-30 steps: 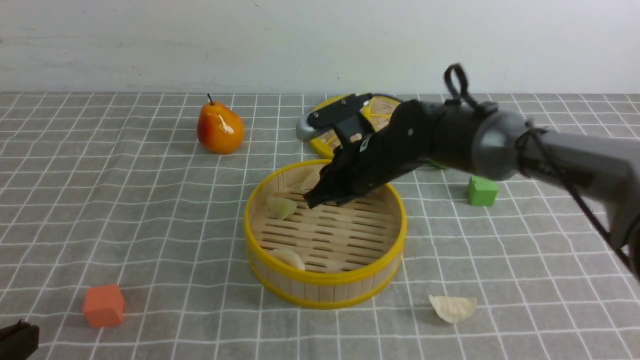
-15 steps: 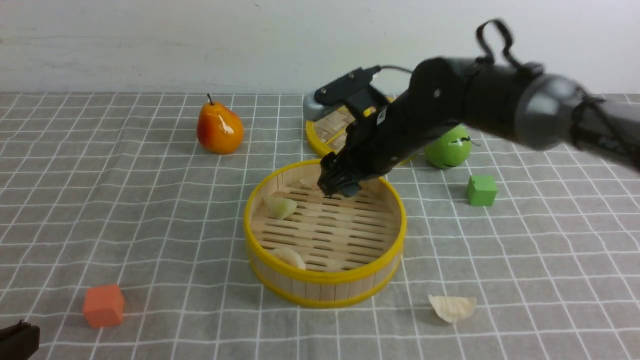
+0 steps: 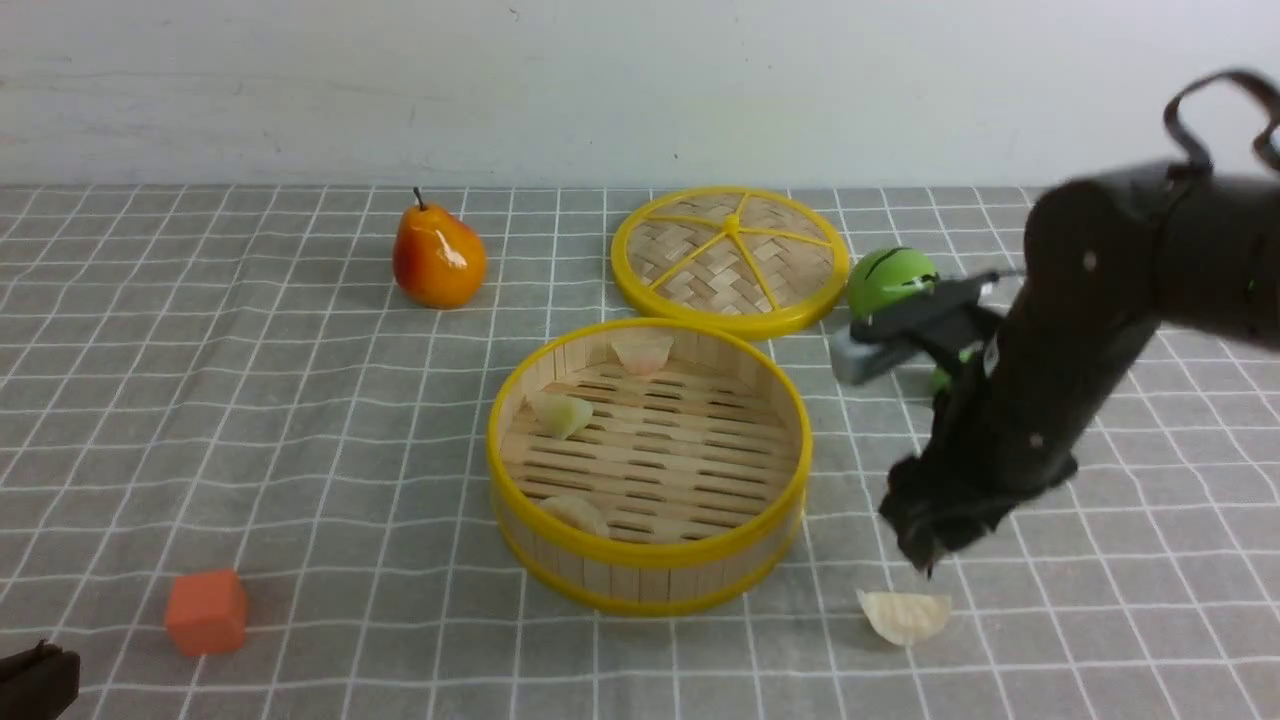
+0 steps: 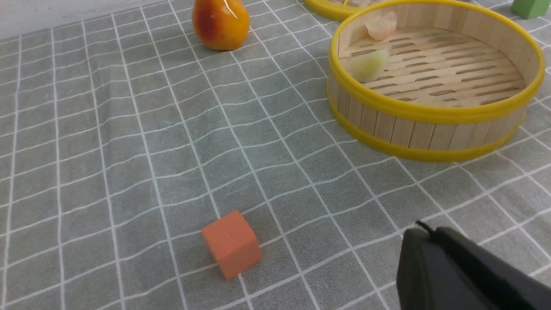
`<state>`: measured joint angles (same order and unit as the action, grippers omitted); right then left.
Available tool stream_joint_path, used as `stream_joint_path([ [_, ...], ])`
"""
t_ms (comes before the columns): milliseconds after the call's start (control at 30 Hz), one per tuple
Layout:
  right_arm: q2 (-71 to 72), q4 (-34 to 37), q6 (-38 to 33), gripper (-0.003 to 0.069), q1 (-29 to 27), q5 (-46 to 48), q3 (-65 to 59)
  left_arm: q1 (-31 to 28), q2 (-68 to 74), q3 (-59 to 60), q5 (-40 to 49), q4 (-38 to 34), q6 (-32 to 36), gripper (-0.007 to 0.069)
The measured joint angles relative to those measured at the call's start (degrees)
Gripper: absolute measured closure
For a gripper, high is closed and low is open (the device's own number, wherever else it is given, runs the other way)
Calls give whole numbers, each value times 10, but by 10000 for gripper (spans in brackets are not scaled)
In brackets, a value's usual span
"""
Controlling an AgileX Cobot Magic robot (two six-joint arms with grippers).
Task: Put the dumplings into the steamer on the table with the grey tablecloth.
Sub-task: 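Reach for and grasp a dumpling lying on the table beside the steamer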
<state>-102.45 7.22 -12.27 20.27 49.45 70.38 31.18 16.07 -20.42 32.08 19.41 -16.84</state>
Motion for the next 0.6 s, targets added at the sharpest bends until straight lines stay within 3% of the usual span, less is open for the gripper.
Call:
stream_joint_path([
  [233, -6, 53, -64, 172, 0, -101, -59, 0, 0, 0, 1, -2, -2, 623],
  [400, -36, 90, -70, 174, 0, -100, -59, 0, 0, 0, 4, -2, -10, 621],
  [500, -44, 98, -72, 216, 0, -93, -58, 0, 0, 0, 10, -2, -11, 619],
  [567, -45, 100, -72, 308, 0, -93, -57, 0, 0, 0, 11, -2, -11, 620],
  [600, -45, 101, -72, 318, 0, -93, -57, 0, 0, 0, 11, -2, -11, 620],
])
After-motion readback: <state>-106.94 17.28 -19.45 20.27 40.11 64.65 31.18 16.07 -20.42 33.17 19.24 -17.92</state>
